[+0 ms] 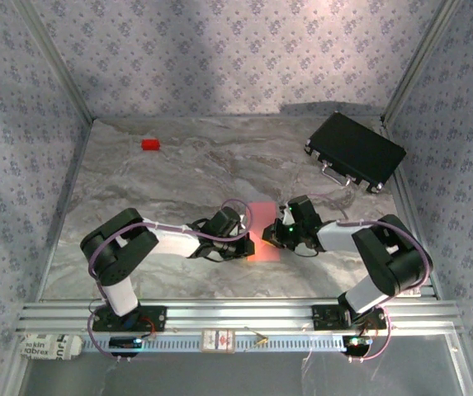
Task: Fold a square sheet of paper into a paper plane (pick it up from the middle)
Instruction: Fold the triangle a second time at the center of the table.
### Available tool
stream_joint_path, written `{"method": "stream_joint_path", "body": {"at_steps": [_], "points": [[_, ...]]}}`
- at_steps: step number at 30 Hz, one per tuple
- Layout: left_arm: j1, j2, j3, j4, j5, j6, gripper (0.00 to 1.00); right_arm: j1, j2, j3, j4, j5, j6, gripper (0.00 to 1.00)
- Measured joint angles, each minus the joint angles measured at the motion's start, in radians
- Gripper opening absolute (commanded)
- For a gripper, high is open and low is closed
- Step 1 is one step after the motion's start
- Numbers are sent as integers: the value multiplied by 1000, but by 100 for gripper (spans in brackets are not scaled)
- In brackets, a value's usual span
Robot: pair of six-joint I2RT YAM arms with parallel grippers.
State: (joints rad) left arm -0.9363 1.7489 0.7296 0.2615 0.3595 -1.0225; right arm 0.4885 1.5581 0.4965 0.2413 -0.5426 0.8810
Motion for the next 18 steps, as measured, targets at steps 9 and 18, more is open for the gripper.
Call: {"method": "stream_joint_path", "body": {"at_steps": [9,18], "points": [[-1,-1,-2,-2,10,11,7,-26,20,-2,24,-40,-14,3],[-9,-45,-28,-47,24,31,9,-38,21,-2,24,-41,-26,2]]}}
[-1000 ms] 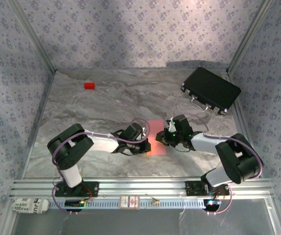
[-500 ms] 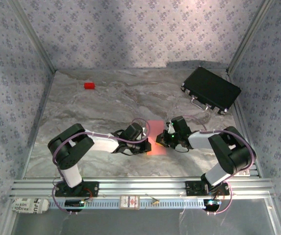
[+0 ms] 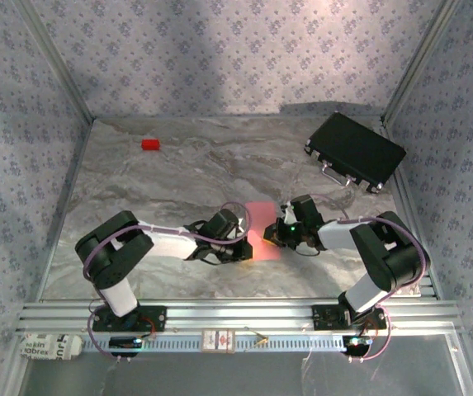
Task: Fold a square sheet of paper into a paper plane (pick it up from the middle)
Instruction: Fold the triangle a second time at the center of the table.
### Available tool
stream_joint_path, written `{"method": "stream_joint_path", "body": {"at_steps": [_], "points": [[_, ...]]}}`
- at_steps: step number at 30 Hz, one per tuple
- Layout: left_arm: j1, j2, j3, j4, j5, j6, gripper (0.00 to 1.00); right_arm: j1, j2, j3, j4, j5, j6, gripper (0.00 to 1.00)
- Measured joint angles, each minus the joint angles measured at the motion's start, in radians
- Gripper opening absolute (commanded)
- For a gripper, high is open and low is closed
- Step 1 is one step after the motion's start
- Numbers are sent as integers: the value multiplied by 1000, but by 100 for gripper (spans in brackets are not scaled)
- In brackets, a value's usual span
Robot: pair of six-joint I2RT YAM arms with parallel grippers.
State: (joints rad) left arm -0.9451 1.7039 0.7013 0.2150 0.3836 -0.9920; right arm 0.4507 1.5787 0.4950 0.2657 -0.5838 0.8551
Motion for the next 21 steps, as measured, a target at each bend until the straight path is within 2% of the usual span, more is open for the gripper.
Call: {"method": "stream_joint_path", "body": {"at_steps": [7,14,21], "points": [[-4,-16,3,-64,9,42,8,-2,2,0,1,-1,0,2],[-3,-98,8,-85,-10,47,5,-2,2,0,2,-1,0,2],[12,-20,87,-31,2,21,5,-4,5,0,4,-6,0,2]]}}
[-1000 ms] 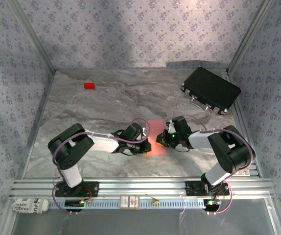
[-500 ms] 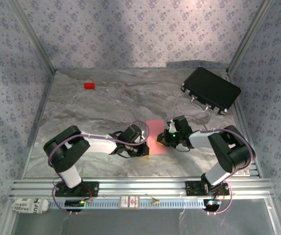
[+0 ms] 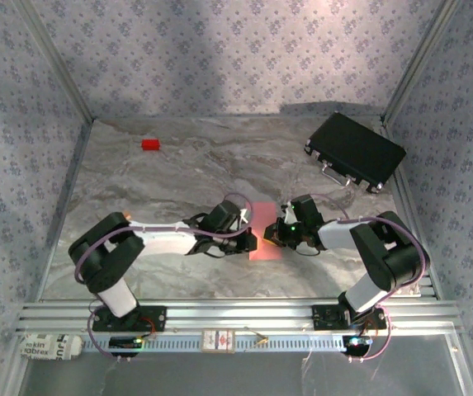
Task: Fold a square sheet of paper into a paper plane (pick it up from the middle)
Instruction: Fold the triangle a second time at the center of the table.
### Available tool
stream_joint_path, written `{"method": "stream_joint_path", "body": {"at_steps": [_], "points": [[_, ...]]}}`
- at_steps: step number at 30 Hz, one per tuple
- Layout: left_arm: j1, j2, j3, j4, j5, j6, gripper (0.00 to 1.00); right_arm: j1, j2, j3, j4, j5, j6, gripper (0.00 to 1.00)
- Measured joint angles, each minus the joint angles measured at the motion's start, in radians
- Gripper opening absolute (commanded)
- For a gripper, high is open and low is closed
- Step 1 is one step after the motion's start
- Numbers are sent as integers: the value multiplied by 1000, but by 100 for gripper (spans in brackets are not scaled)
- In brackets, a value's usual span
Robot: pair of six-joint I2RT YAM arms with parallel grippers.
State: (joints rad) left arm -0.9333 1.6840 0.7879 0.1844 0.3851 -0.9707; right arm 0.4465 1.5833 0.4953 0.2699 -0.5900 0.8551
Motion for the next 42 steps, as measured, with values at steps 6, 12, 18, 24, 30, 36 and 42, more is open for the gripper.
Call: {"method": "stream_joint_path", "body": {"at_steps": [6,12,18,24,30,36,42], "points": [[0,88,7,14,-2,-19,5,-3,3,0,8,-3,0,2],[0,92,-37,84,-5,-35,4,-10,5,8,-3,-13,-1,4],[0,90,-63,137,-7,-49,3,2,-55,33,-52,0,-3,4],[0,90,-63,138,-8,-52,1,80,-75,35,-49,26,4,3],[0,90,-63,138,-8,-52,1,79,-28,-13,-10,37,26,2],[0,90,-63,139,-8,-52,0,26,-16,-20,18,6,27,3],[0,91,-71,154,-8,-53,0,-76,-11,-8,5,6,15,3]]}}
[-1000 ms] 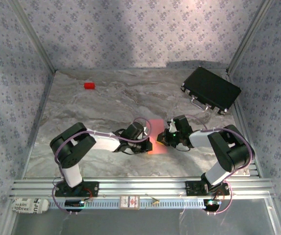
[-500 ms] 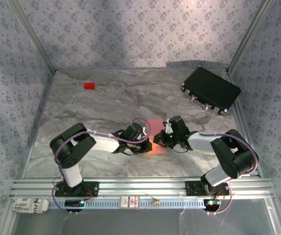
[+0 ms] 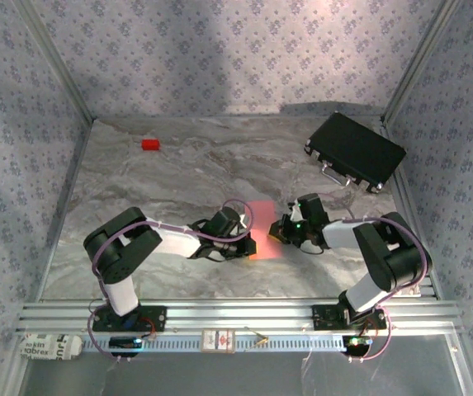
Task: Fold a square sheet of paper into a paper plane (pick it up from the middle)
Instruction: Fold the triangle a second time at the center of the table, then turn over the paper at the center of the table.
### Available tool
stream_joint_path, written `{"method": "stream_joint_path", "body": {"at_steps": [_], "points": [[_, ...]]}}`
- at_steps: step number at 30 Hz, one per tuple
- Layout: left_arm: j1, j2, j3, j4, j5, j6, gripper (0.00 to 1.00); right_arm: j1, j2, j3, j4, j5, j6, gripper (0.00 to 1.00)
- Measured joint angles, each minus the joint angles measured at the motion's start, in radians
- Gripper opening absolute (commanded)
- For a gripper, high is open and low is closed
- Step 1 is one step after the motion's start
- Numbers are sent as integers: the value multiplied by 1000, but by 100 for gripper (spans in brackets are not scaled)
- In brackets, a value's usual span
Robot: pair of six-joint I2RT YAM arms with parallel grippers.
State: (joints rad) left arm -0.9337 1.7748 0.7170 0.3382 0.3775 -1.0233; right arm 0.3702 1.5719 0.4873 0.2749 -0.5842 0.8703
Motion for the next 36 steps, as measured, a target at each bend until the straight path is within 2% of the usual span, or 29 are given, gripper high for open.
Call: {"method": "stream_joint_path", "body": {"at_steps": [7,12,14,21,25,29,36], "points": [[0,0,-8,18,0,-7,0,-93,35,10,29,-53,-7,4],[-6,-5,-18,35,-13,-34,2,-111,31,60,-18,-31,-26,5],[-16,-10,-24,47,-37,-51,7,-110,7,77,-43,-19,-33,6],[-50,-54,-24,-4,-114,-82,20,-67,-152,81,-156,32,-61,10],[-44,-101,16,-96,-126,-46,23,-29,-219,69,-214,58,-75,12],[-4,-108,79,-140,-111,11,23,9,-271,35,-266,89,-75,14],[59,-63,158,-216,-37,113,16,84,-313,-5,-313,138,-40,23]]}}
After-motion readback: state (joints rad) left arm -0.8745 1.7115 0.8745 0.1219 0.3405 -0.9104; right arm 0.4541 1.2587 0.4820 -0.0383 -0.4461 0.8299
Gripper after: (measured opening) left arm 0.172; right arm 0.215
